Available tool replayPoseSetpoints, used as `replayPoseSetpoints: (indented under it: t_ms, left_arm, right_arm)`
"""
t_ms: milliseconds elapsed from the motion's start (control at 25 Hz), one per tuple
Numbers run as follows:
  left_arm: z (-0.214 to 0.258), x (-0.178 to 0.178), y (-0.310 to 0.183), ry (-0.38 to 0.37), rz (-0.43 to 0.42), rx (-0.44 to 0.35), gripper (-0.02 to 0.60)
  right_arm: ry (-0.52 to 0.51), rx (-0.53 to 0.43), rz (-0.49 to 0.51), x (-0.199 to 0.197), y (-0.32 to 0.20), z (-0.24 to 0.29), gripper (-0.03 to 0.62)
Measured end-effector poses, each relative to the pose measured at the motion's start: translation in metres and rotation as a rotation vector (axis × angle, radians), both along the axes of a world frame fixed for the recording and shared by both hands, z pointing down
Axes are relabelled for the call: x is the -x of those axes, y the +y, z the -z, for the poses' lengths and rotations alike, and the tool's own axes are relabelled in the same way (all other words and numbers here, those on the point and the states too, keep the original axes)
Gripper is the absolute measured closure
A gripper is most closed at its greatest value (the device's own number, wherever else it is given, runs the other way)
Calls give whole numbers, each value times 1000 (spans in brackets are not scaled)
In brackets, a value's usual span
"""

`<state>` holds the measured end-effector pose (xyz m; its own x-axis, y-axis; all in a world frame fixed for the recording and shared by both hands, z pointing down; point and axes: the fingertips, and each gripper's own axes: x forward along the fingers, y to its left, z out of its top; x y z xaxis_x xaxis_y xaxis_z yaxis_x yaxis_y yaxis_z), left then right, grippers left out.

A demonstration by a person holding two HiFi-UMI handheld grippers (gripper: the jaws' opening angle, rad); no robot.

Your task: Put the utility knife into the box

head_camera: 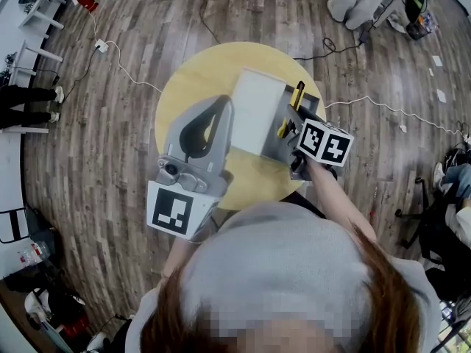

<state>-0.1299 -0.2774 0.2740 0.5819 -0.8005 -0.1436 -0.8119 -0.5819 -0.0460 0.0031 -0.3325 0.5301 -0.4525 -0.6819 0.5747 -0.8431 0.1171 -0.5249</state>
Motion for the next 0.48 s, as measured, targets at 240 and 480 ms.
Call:
replayPoseSetpoints:
  t_ms: [240,480]
  left_arm:
    - [1,-5,0,9,-14,-1,578]
    - [0,-8,0,13,-16,2,578]
  right_arm:
    - [-25,79,-37,-2,5,-22,474]
    - [-20,139,-45,-2,9,-43,474]
